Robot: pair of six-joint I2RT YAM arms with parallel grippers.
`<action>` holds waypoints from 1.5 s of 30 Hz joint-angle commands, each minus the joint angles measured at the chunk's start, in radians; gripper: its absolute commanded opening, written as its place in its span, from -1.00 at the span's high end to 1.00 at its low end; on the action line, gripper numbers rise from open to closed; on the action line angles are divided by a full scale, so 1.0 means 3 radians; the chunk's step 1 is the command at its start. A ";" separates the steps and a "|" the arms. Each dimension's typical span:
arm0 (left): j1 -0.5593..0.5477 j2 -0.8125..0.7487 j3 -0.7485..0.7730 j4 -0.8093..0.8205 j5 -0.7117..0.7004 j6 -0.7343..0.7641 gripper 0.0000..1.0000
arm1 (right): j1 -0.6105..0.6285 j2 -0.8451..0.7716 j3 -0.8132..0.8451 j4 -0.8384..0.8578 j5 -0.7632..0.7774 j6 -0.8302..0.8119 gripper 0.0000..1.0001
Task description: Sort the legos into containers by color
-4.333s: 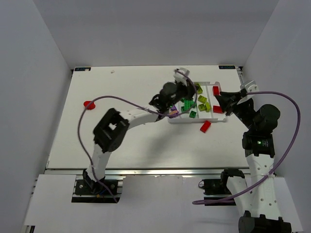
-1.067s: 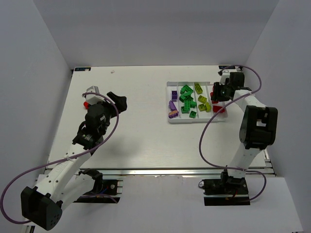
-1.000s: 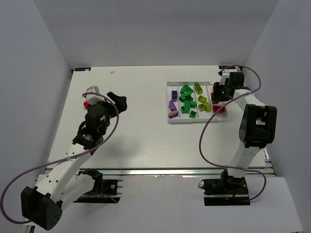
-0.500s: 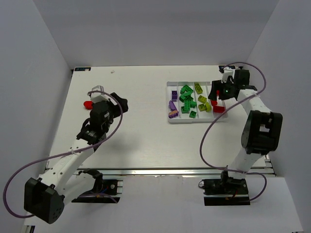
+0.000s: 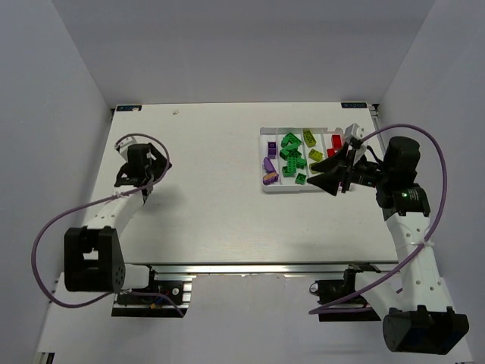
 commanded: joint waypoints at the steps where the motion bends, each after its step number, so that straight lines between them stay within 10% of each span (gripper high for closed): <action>1: 0.0213 0.0309 0.0288 -0.0190 0.0025 -0.0065 -0.76 | -0.0010 -0.0063 -0.0161 0.0117 -0.0262 -0.0003 -0.07; 21: 0.0525 0.2784 0.3100 -0.2296 -0.0997 -0.1073 -0.92 | -0.0025 0.0106 -0.0151 0.0086 -0.0380 0.0043 -0.10; 27: 0.0520 0.2836 0.3050 -0.2180 -0.0982 -0.1119 -0.75 | -0.0066 0.0126 -0.0146 0.0107 -0.0385 0.0053 -0.10; 39: 0.0561 0.2652 0.2866 -0.1920 -0.0845 -0.1017 0.35 | -0.0234 0.0136 -0.0151 0.0081 -0.0518 0.0099 -0.09; 43: 0.0561 0.2407 0.2682 -0.1761 -0.0696 -0.0863 0.34 | -0.0301 0.0106 -0.0151 0.0091 -0.0574 0.0135 -0.08; 45: 0.0561 0.2335 0.2570 -0.1735 -0.0686 -0.0853 -0.03 | -0.0332 0.0085 -0.0156 0.0096 -0.0605 0.0155 -0.08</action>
